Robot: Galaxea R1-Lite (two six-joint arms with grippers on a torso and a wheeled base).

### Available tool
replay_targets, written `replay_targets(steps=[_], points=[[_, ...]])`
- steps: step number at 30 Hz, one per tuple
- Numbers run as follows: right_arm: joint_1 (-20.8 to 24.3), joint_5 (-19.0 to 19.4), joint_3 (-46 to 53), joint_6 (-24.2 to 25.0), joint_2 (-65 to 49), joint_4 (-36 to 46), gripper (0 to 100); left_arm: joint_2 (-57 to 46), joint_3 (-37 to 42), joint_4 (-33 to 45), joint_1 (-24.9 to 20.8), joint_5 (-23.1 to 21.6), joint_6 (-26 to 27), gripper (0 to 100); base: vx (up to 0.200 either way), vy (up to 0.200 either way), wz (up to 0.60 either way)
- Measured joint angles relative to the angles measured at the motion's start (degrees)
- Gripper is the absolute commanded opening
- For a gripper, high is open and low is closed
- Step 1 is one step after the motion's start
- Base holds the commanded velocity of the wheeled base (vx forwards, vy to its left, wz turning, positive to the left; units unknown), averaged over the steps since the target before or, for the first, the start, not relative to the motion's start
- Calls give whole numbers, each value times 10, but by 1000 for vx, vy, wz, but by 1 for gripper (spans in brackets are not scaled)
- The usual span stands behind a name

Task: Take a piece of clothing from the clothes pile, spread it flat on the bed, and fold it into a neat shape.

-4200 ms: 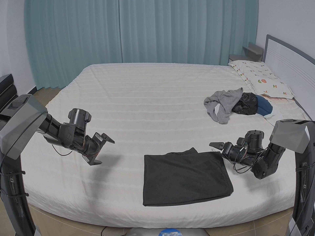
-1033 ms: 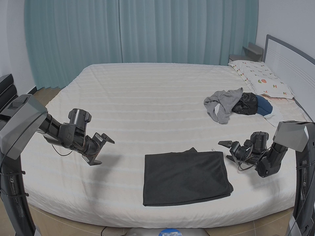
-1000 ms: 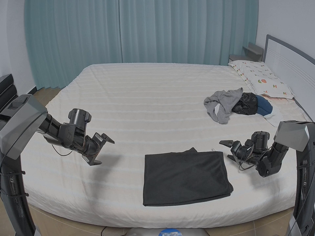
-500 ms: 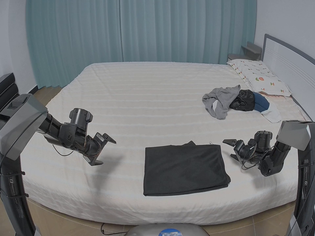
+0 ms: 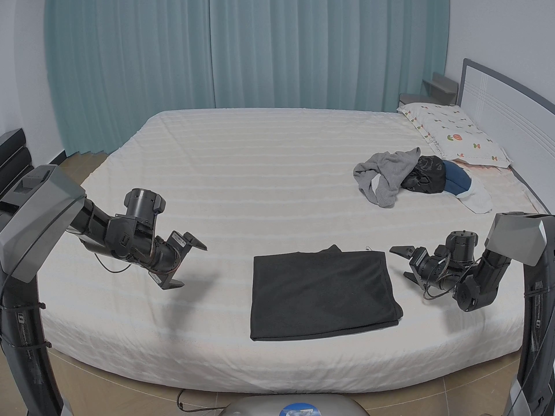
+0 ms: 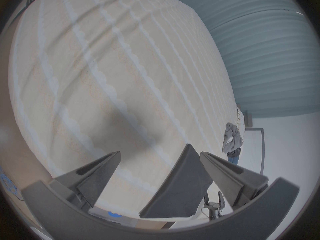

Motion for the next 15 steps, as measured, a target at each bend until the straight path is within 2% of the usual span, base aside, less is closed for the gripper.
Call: replay_targets(steps=[7,15], points=[[0,0,1,0,0,0,100,2,-1,0,-2,0,1,100,0,-200,0],[2,0,4,0,0,0,100,2,-2,-2,-3,-5,5,100,0,0,0]])
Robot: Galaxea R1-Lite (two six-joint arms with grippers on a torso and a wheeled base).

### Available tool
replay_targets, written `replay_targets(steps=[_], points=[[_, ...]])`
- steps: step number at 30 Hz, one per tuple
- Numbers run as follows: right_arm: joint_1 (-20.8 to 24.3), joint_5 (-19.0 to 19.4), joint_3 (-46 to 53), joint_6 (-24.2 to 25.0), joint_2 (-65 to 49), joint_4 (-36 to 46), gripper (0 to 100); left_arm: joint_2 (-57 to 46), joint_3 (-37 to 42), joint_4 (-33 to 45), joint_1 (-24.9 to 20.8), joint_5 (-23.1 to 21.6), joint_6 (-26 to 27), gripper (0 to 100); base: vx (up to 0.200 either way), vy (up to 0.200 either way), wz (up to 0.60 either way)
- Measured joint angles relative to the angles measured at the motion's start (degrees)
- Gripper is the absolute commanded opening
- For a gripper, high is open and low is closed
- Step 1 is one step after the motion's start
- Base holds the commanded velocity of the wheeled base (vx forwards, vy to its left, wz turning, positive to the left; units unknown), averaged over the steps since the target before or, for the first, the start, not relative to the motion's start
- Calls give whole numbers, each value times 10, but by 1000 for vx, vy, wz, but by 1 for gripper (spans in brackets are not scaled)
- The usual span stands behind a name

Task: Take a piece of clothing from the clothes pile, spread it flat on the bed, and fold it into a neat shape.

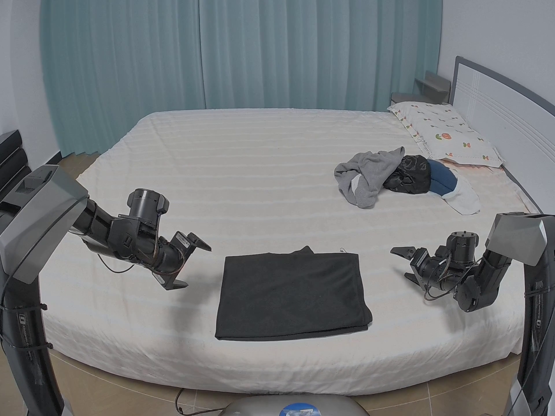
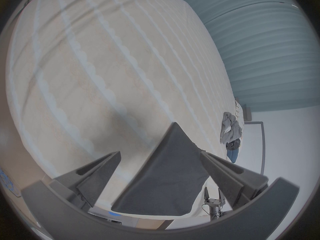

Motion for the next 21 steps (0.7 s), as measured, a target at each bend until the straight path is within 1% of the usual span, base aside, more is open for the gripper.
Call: replay_targets(steps=[5,12,15,18,21], points=[[1,0,0,0,0,0,100,2,-5,-1,-3,-2,6,100,0,0,0],[3,0,3,0,0,0,100,8,3,-11,-12,2,64,100,0,0,0],[4,0,4,0,0,0,100,10,25,-46,-16,2,86,100,0,0,0],[5,-1,5,-1,1,1,100,10,55,-97,-19,1,109,100,0,0,0],[6,-1,5,-1,2,1,100,10,90,-172,-21,-2,134,100,0,0,0]])
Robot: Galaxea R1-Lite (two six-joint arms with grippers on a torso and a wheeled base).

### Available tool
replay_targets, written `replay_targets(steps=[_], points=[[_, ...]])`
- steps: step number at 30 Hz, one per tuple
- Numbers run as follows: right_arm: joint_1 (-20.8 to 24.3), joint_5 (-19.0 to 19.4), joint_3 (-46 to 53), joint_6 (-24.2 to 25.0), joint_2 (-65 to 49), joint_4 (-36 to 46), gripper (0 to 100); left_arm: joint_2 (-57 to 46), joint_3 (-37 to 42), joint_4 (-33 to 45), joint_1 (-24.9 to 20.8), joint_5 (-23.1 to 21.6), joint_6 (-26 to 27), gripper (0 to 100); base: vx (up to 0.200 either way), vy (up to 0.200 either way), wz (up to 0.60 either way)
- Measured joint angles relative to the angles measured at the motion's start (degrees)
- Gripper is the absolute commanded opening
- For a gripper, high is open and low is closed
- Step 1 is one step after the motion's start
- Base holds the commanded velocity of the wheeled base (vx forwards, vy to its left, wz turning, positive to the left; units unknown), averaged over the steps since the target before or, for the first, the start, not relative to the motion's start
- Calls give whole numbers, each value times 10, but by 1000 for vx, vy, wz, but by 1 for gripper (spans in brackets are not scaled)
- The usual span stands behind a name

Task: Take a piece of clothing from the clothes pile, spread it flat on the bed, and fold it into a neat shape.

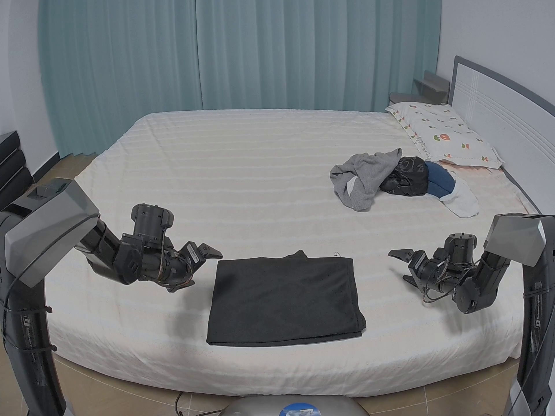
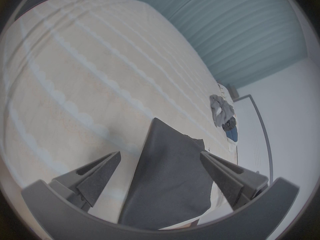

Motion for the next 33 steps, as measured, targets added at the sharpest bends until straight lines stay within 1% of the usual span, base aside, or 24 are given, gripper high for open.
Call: replay_targets(steps=[6,8,10,12,14,32,33], points=[[2,0,0,0,1,0,100,8,93,-185,-6,-11,56,100,0,0,0],[3,0,0,0,2,0,100,15,116,-232,-10,-14,76,100,0,0,0],[3,-1,0,-1,3,0,100,24,135,-259,-15,-16,99,100,0,0,0],[4,-1,0,-1,3,0,100,34,147,-271,-27,-17,119,100,0,0,0],[5,-2,0,-2,4,-1,100,42,154,-271,-35,-19,123,100,0,0,0],[8,-4,0,-4,9,-1,100,61,153,-268,-44,-17,122,100,0,0,0],[8,-5,0,-4,9,-1,100,62,152,-267,-45,-17,122,0,0,0,0]])
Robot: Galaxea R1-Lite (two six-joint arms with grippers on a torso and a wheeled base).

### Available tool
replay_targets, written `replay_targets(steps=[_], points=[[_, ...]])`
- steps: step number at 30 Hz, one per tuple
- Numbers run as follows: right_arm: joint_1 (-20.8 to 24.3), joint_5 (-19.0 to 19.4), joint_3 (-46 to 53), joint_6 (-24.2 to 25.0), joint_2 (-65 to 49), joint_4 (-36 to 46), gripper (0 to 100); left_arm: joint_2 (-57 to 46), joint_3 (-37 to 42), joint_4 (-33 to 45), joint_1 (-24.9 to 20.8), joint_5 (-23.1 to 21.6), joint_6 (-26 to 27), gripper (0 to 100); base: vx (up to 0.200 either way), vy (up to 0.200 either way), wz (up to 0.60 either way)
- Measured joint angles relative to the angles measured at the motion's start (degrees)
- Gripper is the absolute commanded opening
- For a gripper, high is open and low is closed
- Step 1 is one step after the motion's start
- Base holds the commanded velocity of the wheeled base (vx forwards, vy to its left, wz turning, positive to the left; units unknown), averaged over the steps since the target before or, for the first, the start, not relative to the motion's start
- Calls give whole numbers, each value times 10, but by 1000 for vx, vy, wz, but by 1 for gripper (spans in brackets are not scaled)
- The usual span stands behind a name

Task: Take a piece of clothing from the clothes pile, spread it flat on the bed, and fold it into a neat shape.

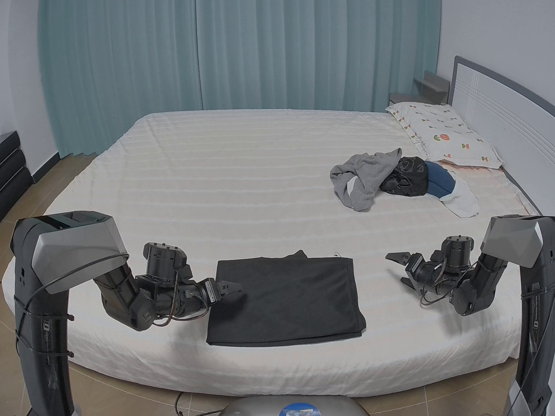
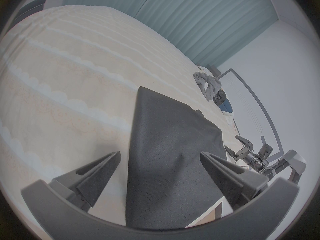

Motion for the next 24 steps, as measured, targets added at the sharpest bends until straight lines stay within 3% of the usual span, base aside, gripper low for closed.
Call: replay_targets(steps=[24], points=[[2,-1,-1,1,2,0,100,7,-7,5,-2,7,0,0,0,0,0]])
